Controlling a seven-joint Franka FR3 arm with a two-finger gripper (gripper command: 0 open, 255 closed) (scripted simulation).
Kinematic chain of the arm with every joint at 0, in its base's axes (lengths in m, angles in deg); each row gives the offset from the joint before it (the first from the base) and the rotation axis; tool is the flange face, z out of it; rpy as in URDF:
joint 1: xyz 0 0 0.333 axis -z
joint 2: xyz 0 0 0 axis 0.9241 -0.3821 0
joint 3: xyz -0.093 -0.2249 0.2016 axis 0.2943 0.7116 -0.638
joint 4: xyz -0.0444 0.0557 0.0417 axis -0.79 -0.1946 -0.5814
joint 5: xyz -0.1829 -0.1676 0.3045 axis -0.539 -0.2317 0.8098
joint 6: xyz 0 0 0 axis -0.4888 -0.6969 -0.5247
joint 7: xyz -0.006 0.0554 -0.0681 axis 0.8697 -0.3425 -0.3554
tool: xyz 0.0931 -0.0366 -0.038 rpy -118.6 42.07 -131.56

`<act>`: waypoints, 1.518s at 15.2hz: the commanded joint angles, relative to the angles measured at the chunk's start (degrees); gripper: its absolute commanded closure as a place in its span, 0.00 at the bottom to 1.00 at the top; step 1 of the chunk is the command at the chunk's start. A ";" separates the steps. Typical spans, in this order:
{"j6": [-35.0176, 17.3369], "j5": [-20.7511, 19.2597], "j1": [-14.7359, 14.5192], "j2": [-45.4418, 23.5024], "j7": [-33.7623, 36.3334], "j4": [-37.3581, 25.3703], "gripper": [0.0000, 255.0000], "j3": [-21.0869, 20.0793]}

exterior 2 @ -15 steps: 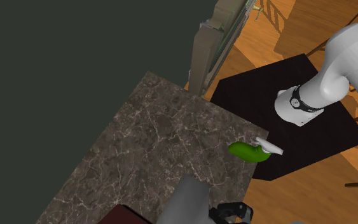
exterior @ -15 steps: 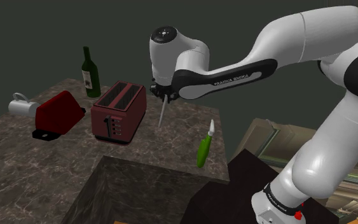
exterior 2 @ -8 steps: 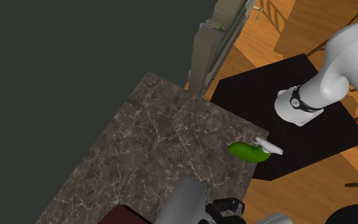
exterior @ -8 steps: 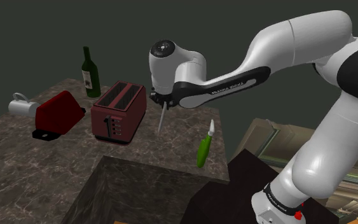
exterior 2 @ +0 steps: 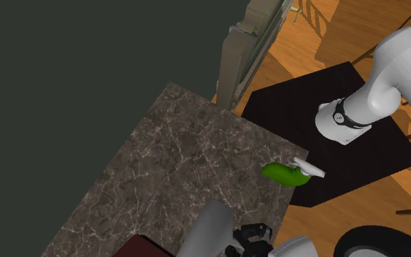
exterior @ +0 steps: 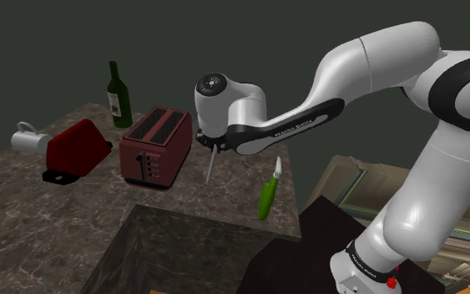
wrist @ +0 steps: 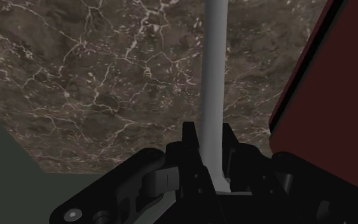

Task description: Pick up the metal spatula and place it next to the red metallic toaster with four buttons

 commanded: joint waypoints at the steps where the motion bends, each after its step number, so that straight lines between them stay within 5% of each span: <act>1: -0.84 -0.89 -0.05 -0.83 0.89 0.32 1.00 0.18; 15: -6.39 -8.22 -1.17 -7.69 8.57 2.26 1.00 2.01; 23: -6.40 -8.21 -1.18 -7.69 8.57 2.26 1.00 2.02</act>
